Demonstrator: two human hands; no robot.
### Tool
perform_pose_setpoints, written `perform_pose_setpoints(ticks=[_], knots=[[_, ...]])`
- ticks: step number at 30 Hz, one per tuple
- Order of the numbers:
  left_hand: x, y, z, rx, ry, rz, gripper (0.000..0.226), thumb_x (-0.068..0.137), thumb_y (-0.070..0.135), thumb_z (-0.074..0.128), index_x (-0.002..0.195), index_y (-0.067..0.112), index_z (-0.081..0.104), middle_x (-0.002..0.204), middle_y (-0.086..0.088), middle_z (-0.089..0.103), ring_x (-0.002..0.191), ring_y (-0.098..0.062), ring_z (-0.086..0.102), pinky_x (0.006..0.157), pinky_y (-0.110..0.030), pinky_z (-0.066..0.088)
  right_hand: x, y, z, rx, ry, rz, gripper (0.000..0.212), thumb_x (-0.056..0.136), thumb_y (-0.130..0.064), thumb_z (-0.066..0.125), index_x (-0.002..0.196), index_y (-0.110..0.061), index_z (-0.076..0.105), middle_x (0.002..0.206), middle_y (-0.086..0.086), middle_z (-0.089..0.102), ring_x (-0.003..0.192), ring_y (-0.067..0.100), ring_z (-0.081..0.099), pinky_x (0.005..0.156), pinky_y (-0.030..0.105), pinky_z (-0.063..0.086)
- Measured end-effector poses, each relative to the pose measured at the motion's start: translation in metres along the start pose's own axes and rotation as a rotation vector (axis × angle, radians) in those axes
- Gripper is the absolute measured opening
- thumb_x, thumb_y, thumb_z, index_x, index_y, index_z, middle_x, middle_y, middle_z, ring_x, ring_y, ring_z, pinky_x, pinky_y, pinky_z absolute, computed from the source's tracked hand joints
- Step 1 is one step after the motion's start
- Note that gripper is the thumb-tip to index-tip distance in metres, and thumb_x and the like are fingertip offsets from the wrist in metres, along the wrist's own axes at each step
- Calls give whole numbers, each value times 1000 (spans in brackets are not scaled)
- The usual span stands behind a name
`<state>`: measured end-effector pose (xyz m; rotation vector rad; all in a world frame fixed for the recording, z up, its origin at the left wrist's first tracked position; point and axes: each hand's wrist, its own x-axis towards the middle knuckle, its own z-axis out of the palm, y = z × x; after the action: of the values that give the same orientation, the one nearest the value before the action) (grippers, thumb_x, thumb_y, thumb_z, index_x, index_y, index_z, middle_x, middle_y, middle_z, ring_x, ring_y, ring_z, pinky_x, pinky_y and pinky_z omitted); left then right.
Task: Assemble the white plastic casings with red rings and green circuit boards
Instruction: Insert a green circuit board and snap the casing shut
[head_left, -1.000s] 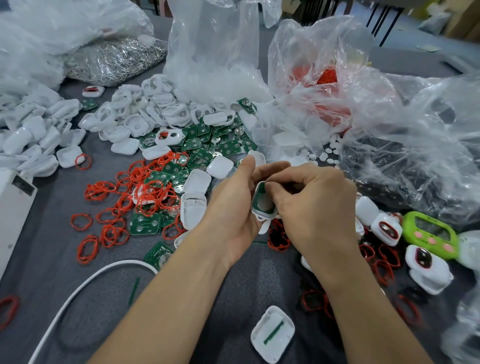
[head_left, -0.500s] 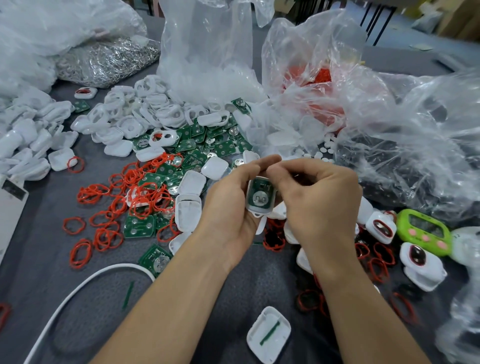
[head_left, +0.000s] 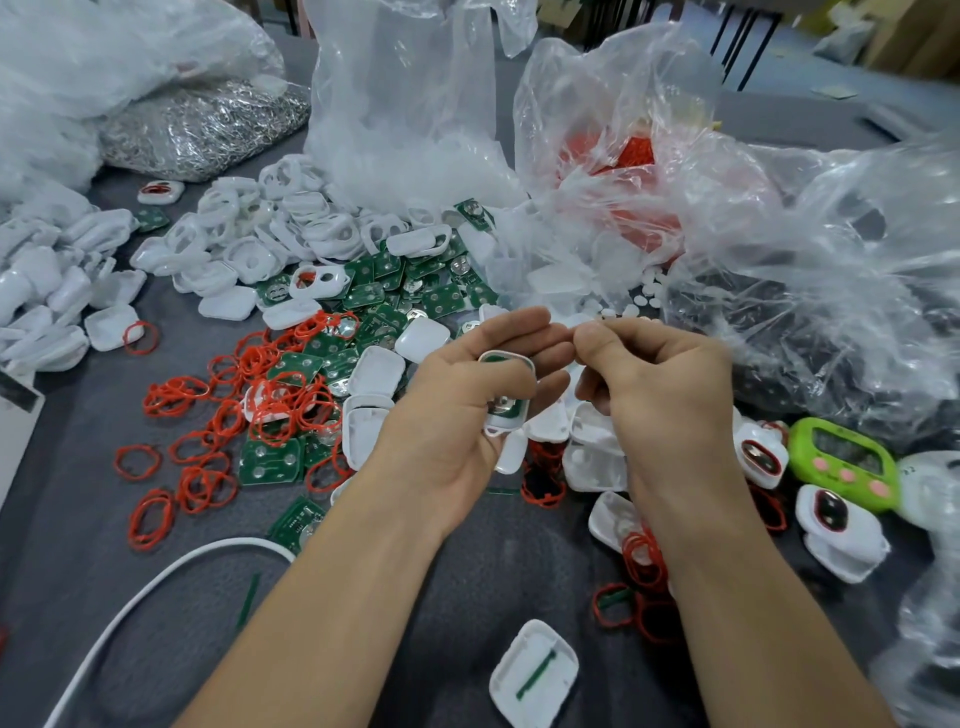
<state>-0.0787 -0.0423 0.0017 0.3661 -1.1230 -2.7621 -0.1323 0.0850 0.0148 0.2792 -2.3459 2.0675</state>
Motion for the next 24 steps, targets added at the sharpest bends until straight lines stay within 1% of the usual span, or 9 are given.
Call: perform_pose_setpoints(ticks=[2,4,8,10,14,17,19,21,24], knots=[[1,-1,0,0,-8,7,48,67,-25,52,91,7,79,103,-17,77,93,-23,77,70,-25,61,0,0,0,2,-11,-3,18,89,-24,73,72,-29,79,55,-2,65,51,8,56,53,20,46],[1,-1,-1,-2,-14,10,51,73,-30,47,93,6,78,102,-17,77,93,-23,77,71,-26,61,-1,-2,0,7,-18,-5,20,90,-24,74,72,-30,80,55,-2,66,51,7,57,52,18,46],[0,1,1,2,0,-5,55,80,-29,42,84,9,82,101,-17,78,92,-23,77,73,-27,62,-1,-4,0,6,-18,-3,22,90,-22,74,71,-31,80,56,-1,67,51,7,58,51,17,46],[0,2,2,0,12,-12,56,82,-28,40,83,9,82,102,-17,78,92,-23,77,73,-27,62,-2,-5,0,6,-16,1,22,90,-22,74,71,-31,79,55,-1,67,50,7,58,51,16,46],[0,2,2,5,16,-10,51,82,-29,39,98,5,74,103,-16,78,93,-22,77,75,-26,62,-2,-6,0,15,-17,9,24,91,-21,74,70,-30,79,55,-1,66,50,7,57,51,17,46],[-1,2,2,-8,-1,-10,51,80,-29,40,103,3,72,104,-16,77,95,-23,77,76,-26,62,-2,-6,0,19,-18,14,23,91,-20,74,70,-28,79,55,0,66,50,8,57,50,17,46],[-2,3,2,-24,-9,-19,50,78,-27,42,104,3,72,105,-16,77,96,-23,76,78,-27,62,-2,-7,0,23,-18,16,23,91,-20,74,70,-27,79,55,0,66,50,8,57,51,17,46],[-2,5,3,-51,-13,-45,46,74,-19,46,104,3,72,106,-16,77,98,-24,76,79,-29,63,-2,-7,-1,30,-14,22,23,91,-19,74,70,-26,79,54,0,66,50,8,57,51,17,45],[-3,8,3,-106,-23,-89,44,77,-14,42,106,0,71,108,-18,76,99,-27,76,75,-31,63,-2,-7,-1,40,-15,27,24,92,-18,74,69,-25,79,54,1,65,49,8,56,50,17,45]])
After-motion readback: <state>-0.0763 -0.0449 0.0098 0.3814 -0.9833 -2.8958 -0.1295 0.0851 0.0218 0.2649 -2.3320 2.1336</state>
